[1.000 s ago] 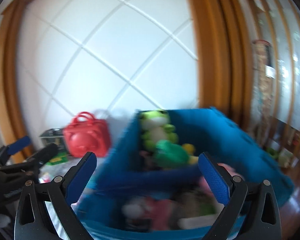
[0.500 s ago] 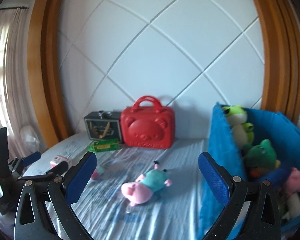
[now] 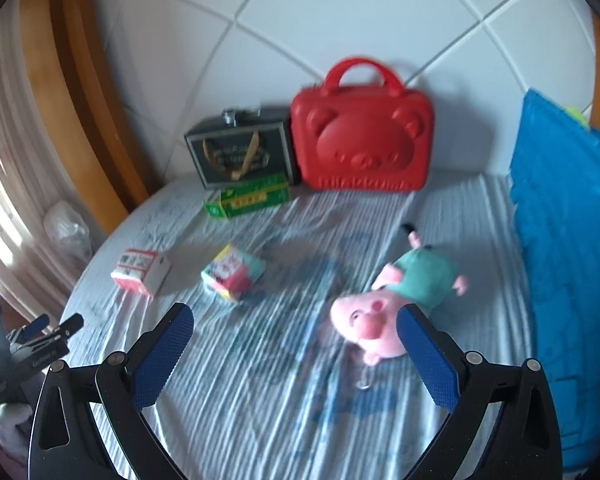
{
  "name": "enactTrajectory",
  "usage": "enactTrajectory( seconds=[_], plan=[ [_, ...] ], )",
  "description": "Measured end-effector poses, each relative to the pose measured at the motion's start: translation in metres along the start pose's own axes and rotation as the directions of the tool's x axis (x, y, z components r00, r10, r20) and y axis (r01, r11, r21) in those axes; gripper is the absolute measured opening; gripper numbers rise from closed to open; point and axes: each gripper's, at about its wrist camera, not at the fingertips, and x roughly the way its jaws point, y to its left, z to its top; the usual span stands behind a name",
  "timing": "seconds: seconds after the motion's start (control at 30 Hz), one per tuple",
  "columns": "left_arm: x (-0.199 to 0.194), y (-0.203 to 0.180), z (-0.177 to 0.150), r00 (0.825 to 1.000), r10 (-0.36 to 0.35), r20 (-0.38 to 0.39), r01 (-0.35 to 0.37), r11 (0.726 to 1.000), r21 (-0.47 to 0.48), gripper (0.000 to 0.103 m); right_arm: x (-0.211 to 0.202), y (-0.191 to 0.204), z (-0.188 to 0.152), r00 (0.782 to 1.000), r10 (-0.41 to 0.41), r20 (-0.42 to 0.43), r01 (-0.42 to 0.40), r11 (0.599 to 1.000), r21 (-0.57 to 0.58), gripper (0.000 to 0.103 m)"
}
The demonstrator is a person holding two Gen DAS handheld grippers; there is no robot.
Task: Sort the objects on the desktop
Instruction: 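Grasp the pink-and-white tissue pack with the left tool while the right tool grasps the Kotex pack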
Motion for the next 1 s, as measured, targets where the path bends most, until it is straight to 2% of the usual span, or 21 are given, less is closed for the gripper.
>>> enactTrajectory(
  seconds=[0.1, 0.2, 0.4, 0.5, 0.67, 0.73, 0.8, 0.9, 1.0],
  plan=[
    [0.037, 0.018, 0.014, 0.999, 0.017, -0.049, -0.017, 1.0, -0.008, 0.1, 0.04, 0.014, 0.004, 0.997, 0.004, -0.083, -0.002, 1.0, 0.023, 0.103],
    [0.074, 0.022, 0.028, 0.996, -0.003, -0.089, 0.002, 1.0, -0.011, 0.1, 0.077, 0.028, 0.01, 0.989, 0.011, -0.147, -0.006, 0.999, 0.031, 0.103],
    [0.141, 0.002, 0.048, 0.985, -0.045, -0.166, 0.047, 0.999, 0.011, 0.1, 0.151, 0.057, 0.031, 0.973, -0.007, -0.233, 0.008, 1.0, 0.005, 0.103],
    [0.171, -0.009, 0.053, 0.979, -0.038, -0.199, 0.047, 0.998, 0.038, 0.1, 0.186, 0.068, 0.037, 0.961, -0.01, -0.277, 0.01, 1.0, -0.004, 0.103],
    [0.204, -0.01, 0.056, 0.973, -0.013, -0.232, 0.028, 0.998, 0.063, 0.1, 0.231, 0.084, 0.041, 0.939, -0.014, -0.345, 0.009, 1.0, -0.016, 0.103],
    [0.209, -0.001, 0.054, 0.972, 0.01, -0.235, 0.004, 0.998, 0.061, 0.1, 0.248, 0.09, 0.042, 0.931, -0.022, -0.364, 0.018, 1.0, -0.016, 0.103],
    [0.212, 0.015, 0.05, 0.969, -0.002, -0.247, 0.012, 0.999, 0.039, 0.1, 0.263, 0.096, 0.041, 0.922, -0.03, -0.385, 0.027, 1.0, -0.012, 0.103],
    [0.211, 0.045, 0.043, 0.966, 0.063, -0.251, -0.057, 0.998, 0.031, 0.101, 0.281, 0.104, 0.038, 0.91, -0.033, -0.414, 0.025, 0.999, -0.025, 0.103],
    [0.212, 0.079, 0.033, 0.947, 0.164, -0.275, -0.161, 0.986, 0.034, 0.101, 0.29, 0.11, 0.035, 0.902, -0.044, -0.43, 0.027, 0.999, -0.046, 0.103]
  ],
)
